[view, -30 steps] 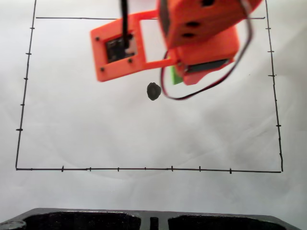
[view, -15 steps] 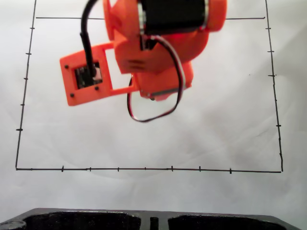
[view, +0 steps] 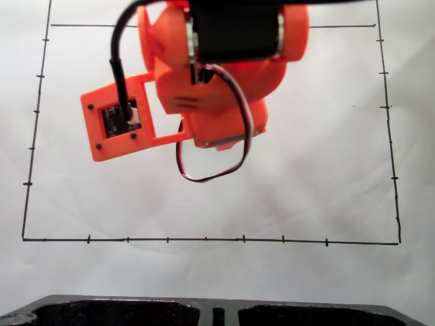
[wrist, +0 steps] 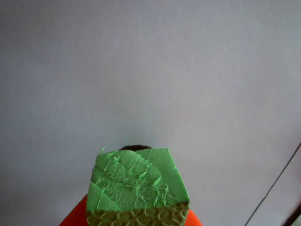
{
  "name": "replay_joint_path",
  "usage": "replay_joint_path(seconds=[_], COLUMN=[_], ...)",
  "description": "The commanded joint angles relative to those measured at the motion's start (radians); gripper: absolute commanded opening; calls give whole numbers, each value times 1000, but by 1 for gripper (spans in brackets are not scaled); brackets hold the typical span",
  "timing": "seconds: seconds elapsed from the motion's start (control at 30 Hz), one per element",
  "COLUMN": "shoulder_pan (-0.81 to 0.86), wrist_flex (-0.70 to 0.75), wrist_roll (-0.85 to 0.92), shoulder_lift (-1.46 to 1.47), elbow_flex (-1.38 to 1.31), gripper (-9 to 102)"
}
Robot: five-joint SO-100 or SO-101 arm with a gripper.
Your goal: Grasp the colored block, Place it on the black dot, and then return the arm to the default position.
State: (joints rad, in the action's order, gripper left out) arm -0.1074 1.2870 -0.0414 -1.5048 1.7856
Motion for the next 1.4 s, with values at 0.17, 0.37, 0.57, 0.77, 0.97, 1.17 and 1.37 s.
replay_joint_path(seconds=[0.17,0.37,0.57,0.77,0.97,1.17,1.37], shoulder_pan=[15,8,2,-2,-2,-14,-9], wrist_flex=[-6,12,63,160,198,147,31], wrist_roll=[23,37,25,29,89,158,199], shoulder_lift=[5,5,-44,-164,-354,-583,-905], elbow_flex=[-25,-25,-25,-32,-14,66,339], gripper=[14,27,42,46,48,46,28])
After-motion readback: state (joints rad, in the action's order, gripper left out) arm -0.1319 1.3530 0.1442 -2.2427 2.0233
